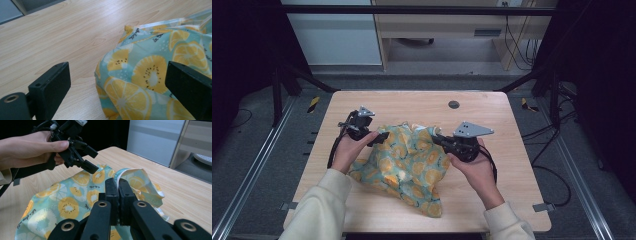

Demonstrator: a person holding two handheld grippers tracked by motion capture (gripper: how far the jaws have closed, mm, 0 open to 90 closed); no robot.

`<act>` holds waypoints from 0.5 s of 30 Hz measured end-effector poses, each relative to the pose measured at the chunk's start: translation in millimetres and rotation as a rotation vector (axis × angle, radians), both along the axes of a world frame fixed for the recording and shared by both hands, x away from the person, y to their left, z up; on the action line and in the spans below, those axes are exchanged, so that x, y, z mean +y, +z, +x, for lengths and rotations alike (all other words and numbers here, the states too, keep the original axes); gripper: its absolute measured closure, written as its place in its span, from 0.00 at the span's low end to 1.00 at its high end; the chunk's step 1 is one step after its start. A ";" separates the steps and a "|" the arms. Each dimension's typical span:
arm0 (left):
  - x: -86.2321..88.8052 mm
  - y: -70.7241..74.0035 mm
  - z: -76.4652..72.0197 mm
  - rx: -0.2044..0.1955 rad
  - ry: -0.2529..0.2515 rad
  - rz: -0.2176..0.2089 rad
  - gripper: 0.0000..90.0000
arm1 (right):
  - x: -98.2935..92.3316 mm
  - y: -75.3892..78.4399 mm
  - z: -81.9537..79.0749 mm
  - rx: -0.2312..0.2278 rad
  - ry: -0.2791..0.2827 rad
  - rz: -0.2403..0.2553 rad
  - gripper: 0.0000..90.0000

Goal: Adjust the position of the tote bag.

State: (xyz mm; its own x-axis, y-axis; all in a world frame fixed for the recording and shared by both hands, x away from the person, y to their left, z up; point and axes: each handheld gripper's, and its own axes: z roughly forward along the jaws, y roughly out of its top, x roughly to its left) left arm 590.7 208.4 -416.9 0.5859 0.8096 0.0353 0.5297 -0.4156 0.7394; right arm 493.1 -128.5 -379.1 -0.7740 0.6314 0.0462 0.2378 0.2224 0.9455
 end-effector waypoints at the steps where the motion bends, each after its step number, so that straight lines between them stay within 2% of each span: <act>1: 0.6 -0.4 0.8 -0.003 -0.006 -0.001 0.07 | -0.5 0.0 0.2 0.000 0.002 -0.002 0.98; 5: 3.5 -4.5 6.2 -0.003 -0.002 -0.020 0.07 | -3.6 -2.2 1.7 0.000 -0.002 -0.010 0.98; 9: 2.5 -8.5 9.3 0.014 0.004 -0.019 0.06 | -8.3 -5.2 3.1 0.010 -0.016 -0.007 0.98; 13: 3.1 -9.2 5.9 0.005 -0.003 -0.031 0.06 | -16.6 -8.5 2.6 0.014 -0.035 -0.010 0.98; 15: 3.5 -10.4 4.4 0.011 -0.007 -0.018 0.06 | -18.5 -9.3 3.0 0.016 -0.041 -0.006 0.98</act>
State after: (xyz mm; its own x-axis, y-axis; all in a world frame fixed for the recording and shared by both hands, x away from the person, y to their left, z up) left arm 595.1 211.9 -427.3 0.5916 0.8061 0.0139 0.5353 -0.4057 0.7409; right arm 496.1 -147.0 -388.4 -0.7465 0.6631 0.0541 0.2617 0.2179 0.9403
